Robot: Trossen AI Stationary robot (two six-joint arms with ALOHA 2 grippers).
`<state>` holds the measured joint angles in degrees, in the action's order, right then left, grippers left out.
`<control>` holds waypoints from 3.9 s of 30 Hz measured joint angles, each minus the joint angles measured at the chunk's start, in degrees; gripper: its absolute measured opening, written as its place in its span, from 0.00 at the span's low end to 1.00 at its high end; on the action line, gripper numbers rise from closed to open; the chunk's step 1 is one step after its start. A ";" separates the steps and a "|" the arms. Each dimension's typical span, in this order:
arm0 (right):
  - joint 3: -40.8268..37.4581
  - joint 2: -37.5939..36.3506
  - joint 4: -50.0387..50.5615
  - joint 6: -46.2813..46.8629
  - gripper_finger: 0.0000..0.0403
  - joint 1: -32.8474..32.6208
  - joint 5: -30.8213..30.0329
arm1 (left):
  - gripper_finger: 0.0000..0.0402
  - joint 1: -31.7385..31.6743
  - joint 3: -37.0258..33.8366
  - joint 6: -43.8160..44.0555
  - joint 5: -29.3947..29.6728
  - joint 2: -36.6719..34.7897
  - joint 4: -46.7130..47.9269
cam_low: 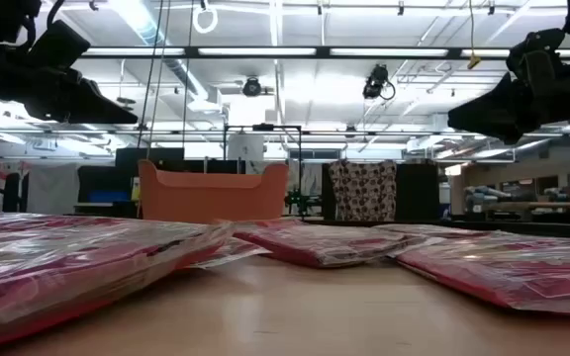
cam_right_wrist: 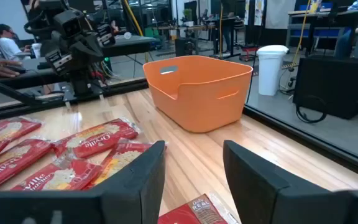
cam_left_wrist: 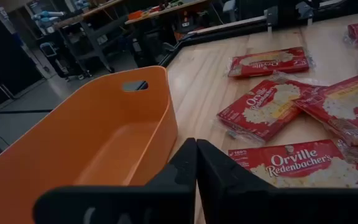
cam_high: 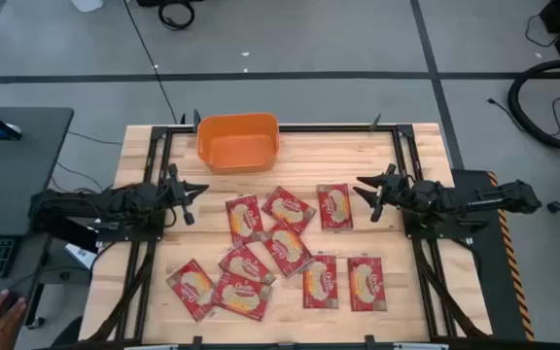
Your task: Sort popcorn bags into baskets
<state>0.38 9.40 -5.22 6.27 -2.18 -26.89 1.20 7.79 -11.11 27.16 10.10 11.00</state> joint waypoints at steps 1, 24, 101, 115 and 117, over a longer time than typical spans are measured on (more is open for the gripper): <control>-0.02 -0.01 0.01 -0.01 0.41 0.01 0.00 | 0.02 0.01 0.00 0.00 0.02 -0.01 -0.02; 0.00 0.00 0.00 0.01 0.41 0.00 0.01 | 0.02 0.01 0.00 0.00 0.02 -0.01 0.00; -0.01 0.31 -21.67 -4.63 0.41 0.10 3.04 | 0.02 -0.01 0.02 27.61 -14.29 0.01 -21.90; 8.66 16.16 -7.17 -3.73 0.41 1.52 9.05 | 0.02 -0.01 0.02 28.37 -17.26 0.48 -25.86; 8.66 18.70 -6.33 -3.78 0.41 1.52 9.05 | 0.02 -0.01 0.02 26.53 -17.53 2.40 -30.13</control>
<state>9.04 28.10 -11.56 2.49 -0.67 -17.85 1.19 7.81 15.41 9.63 12.50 -19.12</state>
